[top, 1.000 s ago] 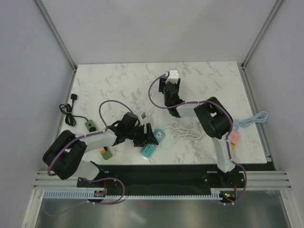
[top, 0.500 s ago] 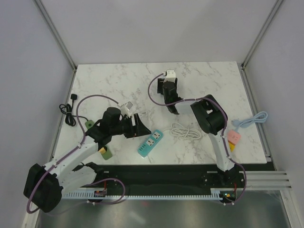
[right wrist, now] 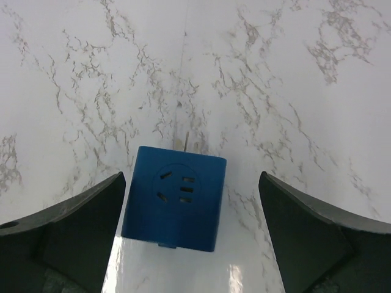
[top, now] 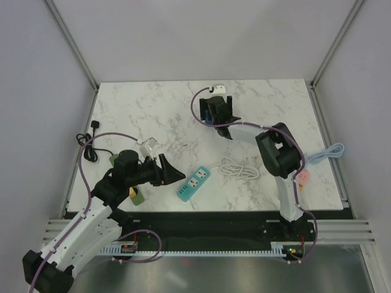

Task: Pull the plug off the socket

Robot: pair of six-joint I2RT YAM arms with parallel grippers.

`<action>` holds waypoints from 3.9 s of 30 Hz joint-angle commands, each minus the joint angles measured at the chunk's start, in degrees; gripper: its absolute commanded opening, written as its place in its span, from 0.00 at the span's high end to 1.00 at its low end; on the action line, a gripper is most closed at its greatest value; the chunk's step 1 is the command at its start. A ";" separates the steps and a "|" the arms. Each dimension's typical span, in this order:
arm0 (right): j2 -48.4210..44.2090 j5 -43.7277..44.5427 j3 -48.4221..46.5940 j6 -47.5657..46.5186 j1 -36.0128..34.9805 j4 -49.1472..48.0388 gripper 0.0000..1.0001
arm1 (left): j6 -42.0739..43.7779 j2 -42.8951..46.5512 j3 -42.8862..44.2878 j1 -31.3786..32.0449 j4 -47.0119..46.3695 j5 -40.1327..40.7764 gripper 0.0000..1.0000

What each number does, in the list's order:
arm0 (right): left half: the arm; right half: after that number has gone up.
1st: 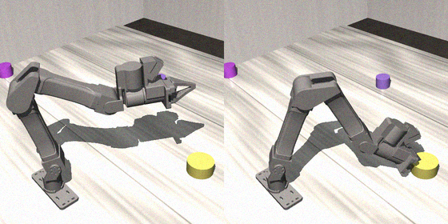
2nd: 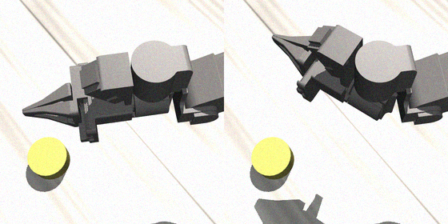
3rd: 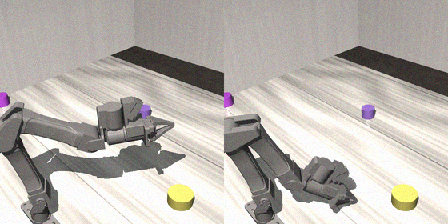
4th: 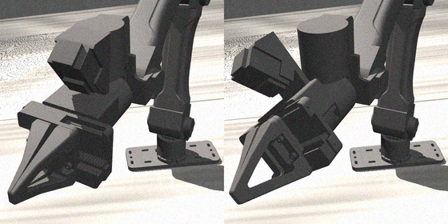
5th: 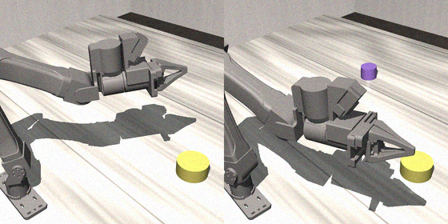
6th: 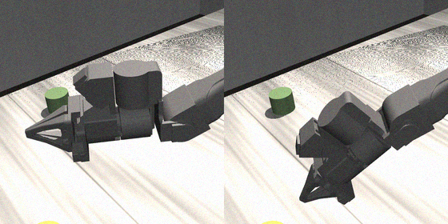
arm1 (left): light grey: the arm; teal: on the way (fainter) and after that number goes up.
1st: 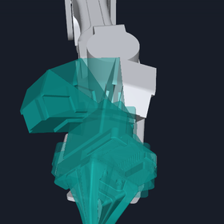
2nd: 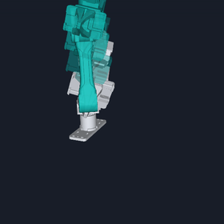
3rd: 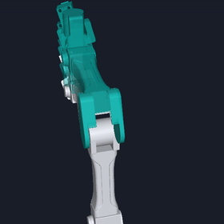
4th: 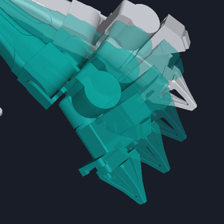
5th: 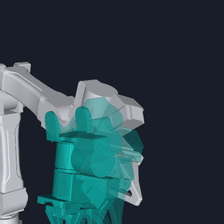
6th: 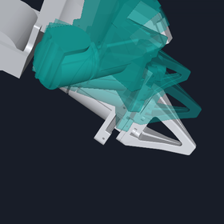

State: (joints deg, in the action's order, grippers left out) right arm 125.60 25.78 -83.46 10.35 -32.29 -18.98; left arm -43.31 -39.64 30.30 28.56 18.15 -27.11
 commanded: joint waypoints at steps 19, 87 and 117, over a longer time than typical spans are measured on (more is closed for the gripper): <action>-47.81 -17.69 31.07 20.05 -5.76 33.85 0.02 | -12.12 8.44 6.50 -0.69 31.57 20.07 0.16; -17.94 -30.88 25.01 4.94 -18.07 -19.07 0.02 | -9.60 -45.17 15.22 -26.10 20.70 41.09 0.64; -16.09 -30.17 22.47 4.86 -18.07 -15.56 0.02 | -6.78 -38.42 28.32 -15.20 31.84 49.44 0.00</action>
State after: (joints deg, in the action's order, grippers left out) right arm 109.56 -4.21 -58.70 15.25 -50.19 -34.65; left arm -47.94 -83.07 57.34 13.32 45.71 19.20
